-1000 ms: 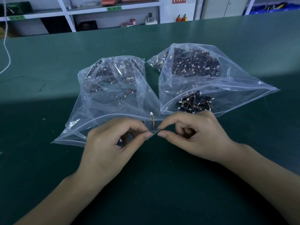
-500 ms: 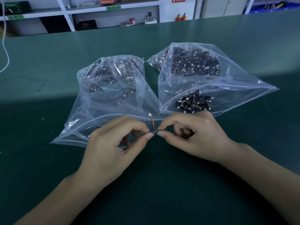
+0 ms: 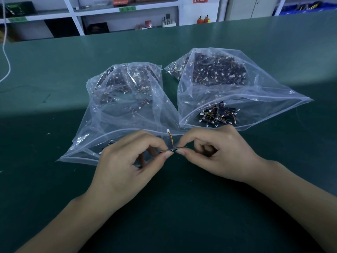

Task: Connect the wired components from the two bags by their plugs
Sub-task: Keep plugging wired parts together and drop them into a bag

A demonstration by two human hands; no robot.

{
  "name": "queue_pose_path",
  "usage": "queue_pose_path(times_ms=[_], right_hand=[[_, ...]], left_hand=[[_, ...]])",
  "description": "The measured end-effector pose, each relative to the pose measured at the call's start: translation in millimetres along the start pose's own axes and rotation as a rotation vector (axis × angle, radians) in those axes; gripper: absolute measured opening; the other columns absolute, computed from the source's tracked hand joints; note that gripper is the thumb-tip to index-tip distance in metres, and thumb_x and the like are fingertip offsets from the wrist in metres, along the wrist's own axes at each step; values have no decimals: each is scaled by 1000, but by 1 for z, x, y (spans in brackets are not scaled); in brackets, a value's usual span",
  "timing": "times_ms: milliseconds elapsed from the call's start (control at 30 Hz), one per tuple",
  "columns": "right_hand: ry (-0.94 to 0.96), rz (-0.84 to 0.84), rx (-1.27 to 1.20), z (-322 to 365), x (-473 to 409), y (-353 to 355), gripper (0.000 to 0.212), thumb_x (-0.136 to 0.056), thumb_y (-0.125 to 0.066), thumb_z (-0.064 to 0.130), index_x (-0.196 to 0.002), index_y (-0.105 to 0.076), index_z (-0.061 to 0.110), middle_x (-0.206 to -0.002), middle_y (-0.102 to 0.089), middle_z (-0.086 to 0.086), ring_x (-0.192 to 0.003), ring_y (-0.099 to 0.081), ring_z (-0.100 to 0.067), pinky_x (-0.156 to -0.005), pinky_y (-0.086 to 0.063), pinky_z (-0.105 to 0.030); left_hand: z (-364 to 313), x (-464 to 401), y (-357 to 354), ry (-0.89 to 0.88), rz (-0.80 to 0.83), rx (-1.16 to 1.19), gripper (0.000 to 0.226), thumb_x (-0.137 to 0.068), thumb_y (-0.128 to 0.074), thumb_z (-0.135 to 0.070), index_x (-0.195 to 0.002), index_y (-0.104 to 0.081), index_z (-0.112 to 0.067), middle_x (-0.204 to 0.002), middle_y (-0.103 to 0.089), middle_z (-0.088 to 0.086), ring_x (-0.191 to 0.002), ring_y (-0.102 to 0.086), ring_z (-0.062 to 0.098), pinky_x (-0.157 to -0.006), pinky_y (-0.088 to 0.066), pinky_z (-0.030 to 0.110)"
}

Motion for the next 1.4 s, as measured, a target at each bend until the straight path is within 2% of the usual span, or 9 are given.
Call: queue_pose_path(times_ms=[233, 433, 567, 767, 1033, 1100, 1167, 1233, 1400], right_hand=[[-8, 45, 9, 2, 0, 2, 9, -98, -75, 27, -98, -75, 18, -55, -37, 10, -49, -32, -10, -57, -27, -11], [-32, 131, 181, -1, -2, 15, 7, -90, -75, 26, -89, -70, 21, -55, -35, 16, -47, -36, -8, -54, -32, -15], [-141, 204, 198, -12, -3, 27, 10, -84, -70, 24, -84, -60, 24, -54, -44, 16, -50, -45, -12, -58, -34, -16], [-378, 95, 318, -34, -2, 32, 6, -86, -59, 34, -81, -57, 30, -59, -57, 18, -58, -54, -11, -64, -38, -29], [-583, -193, 291, -54, -4, 42, 27, -110, -47, 39, -85, -54, 35, -58, -61, 4, -57, -60, -20, -63, -47, -39], [-635, -254, 254, -60, -3, 43, 23, -111, -47, 43, -95, -61, 33, -61, -67, 2, -59, -64, -15, -64, -51, -29], [-663, -284, 230, -65, -1, 45, 19, -111, -50, 41, -102, -64, 31, -64, -70, 12, -58, -64, -4, -55, -40, -10], [-689, -265, 243, -68, 0, 45, 14, -110, -54, 34, -105, -66, 29, -63, -71, 18, -59, -63, 2, -53, -38, -7], [-664, -232, 352, -65, 0, 43, 15, -109, -57, 30, -107, -69, 22, -60, -70, 6, -60, -65, -11, -70, -56, -32]], left_hand=[[3, 2, -1, -11, 15, 13, 10, -97, -79, -27, -91, -75, -20, -90, -67, -16, -80, -67, 11, -61, -49, 25], [2, 2, 1, 24, -31, -45, 23, -97, -75, -47, -95, -78, -24, -86, -71, -20, -80, -70, 8, -69, -56, 29], [3, 1, 5, 40, -28, -92, 34, -104, -65, -44, -80, -73, -21, -76, -66, -15, -76, -65, 14, -68, -51, 32], [5, 0, 5, 28, 26, -152, 42, -104, -63, -37, -69, -64, -15, -69, -59, -8, -80, -62, 17, -80, -48, 40], [10, -1, 3, 24, 87, -185, 41, -105, -64, -37, -70, -62, -16, -70, -60, -6, -78, -61, 19, -86, -46, 40], [11, 0, 3, 27, 94, -190, 39, -105, -63, -39, -72, -64, -18, -74, -63, -8, -82, -62, 17, -88, -47, 39], [11, 1, 3, 40, 94, -202, 35, -104, -63, -42, -75, -67, -22, -81, -66, -12, -90, -62, 14, -90, -47, 38], [11, 1, 3, 53, 102, -218, 27, -103, -63, -42, -82, -70, -26, -87, -66, -16, -95, -61, 12, -91, -48, 37], [13, 0, 4, 60, 159, -290, 9, -103, -68, -26, -102, -74, -31, -102, -67, -21, -100, -61, 13, -93, -49, 40]])
Point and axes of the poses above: each hand's wrist, its own x-axis away from the middle knuckle, its own y-axis out of the back of the hand, z = x × y, the point moved 1 cm from there along -x, towards the middle knuckle
